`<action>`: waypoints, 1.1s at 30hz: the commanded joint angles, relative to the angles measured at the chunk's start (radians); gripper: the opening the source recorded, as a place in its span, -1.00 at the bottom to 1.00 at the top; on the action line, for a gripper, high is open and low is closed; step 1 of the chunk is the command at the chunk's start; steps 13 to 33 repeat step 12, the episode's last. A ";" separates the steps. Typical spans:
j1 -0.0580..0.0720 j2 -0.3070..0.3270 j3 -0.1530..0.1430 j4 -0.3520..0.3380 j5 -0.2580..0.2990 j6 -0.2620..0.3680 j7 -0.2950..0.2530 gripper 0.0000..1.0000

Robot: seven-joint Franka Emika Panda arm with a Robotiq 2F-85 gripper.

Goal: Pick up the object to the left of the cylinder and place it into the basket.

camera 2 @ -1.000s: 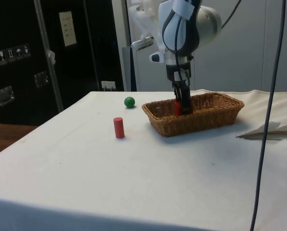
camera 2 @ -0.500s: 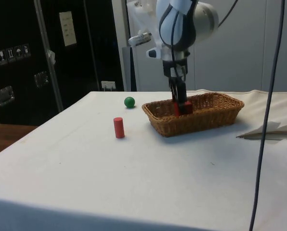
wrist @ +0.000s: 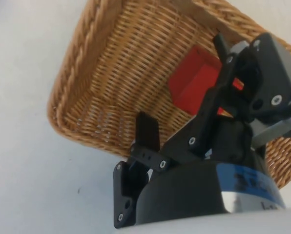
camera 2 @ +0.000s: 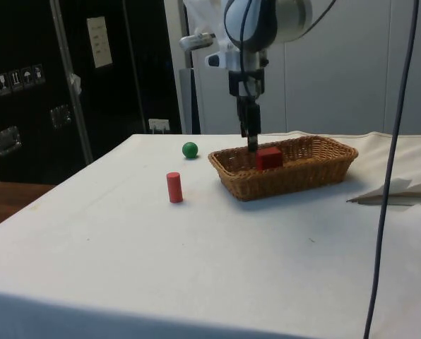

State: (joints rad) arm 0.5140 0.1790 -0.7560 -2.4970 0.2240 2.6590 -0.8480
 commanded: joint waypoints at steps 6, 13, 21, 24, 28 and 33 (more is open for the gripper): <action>0.004 -0.006 -0.006 0.045 -0.012 -0.048 0.031 1.00; 0.003 -0.009 -0.002 0.075 -0.004 -0.073 0.039 1.00; 0.003 -0.009 -0.002 0.075 -0.004 -0.073 0.039 1.00; 0.003 -0.009 -0.002 0.075 -0.004 -0.073 0.039 1.00; 0.003 -0.009 -0.002 0.075 -0.004 -0.073 0.039 1.00; 0.003 -0.009 -0.002 0.075 -0.004 -0.073 0.039 1.00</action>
